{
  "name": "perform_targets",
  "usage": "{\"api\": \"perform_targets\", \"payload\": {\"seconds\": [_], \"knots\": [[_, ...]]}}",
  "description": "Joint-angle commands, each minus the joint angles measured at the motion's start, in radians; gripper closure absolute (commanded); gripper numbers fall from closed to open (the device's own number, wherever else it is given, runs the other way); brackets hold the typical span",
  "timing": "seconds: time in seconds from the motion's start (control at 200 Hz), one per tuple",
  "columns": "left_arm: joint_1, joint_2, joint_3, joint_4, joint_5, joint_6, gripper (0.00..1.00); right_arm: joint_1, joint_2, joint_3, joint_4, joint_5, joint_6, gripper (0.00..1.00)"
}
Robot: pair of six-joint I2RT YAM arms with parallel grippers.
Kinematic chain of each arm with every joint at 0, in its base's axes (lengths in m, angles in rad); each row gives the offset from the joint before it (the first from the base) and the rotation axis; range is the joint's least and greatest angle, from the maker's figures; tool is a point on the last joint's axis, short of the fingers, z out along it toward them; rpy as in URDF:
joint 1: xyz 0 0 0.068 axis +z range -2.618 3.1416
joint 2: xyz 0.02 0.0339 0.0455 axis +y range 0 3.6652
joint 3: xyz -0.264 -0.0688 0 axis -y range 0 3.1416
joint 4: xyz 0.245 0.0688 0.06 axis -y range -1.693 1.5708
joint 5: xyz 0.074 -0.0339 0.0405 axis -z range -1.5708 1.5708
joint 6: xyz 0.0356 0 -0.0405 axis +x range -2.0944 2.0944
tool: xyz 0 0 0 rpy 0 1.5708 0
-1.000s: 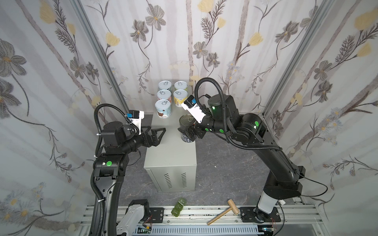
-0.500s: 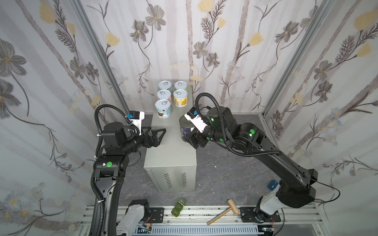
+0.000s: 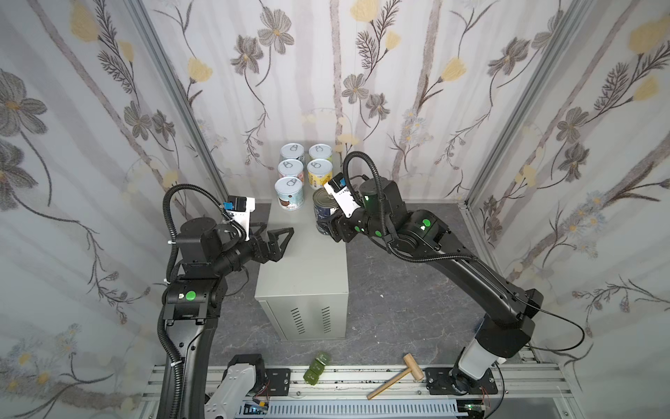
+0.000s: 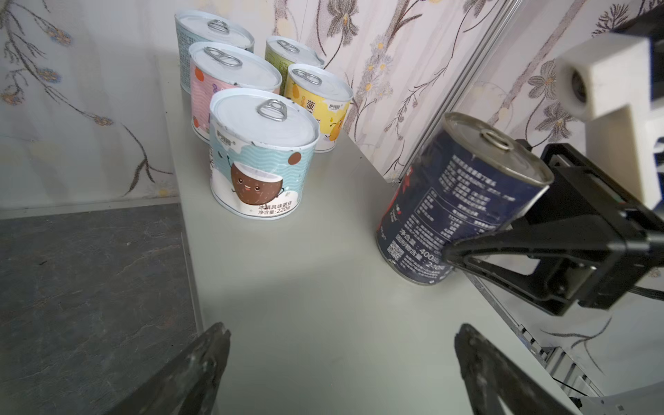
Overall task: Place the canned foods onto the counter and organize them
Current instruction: 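Carry the dark blue can over the cabinet and set it beside the cans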
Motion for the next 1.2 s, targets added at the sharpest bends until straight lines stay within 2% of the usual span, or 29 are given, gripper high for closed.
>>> {"api": "perform_targets", "payload": {"seconds": [0.0,0.22,0.395,1.194], "knots": [[-0.004,-0.001,0.003,-0.004,-0.015,0.024,0.0,-0.021,0.035,0.027,0.074,-0.017,-0.015,0.33],[-0.023,-0.009,-0.012,-0.009,-0.045,0.046,0.0,-0.051,0.119,0.081,0.118,-0.035,-0.018,0.32],[-0.032,-0.017,-0.015,-0.006,-0.056,0.056,0.0,-0.055,0.18,0.135,0.137,0.001,-0.016,0.32],[-0.056,-0.055,-0.038,-0.006,-0.091,0.08,0.0,-0.103,0.255,0.187,0.163,0.018,0.009,0.3]]}}
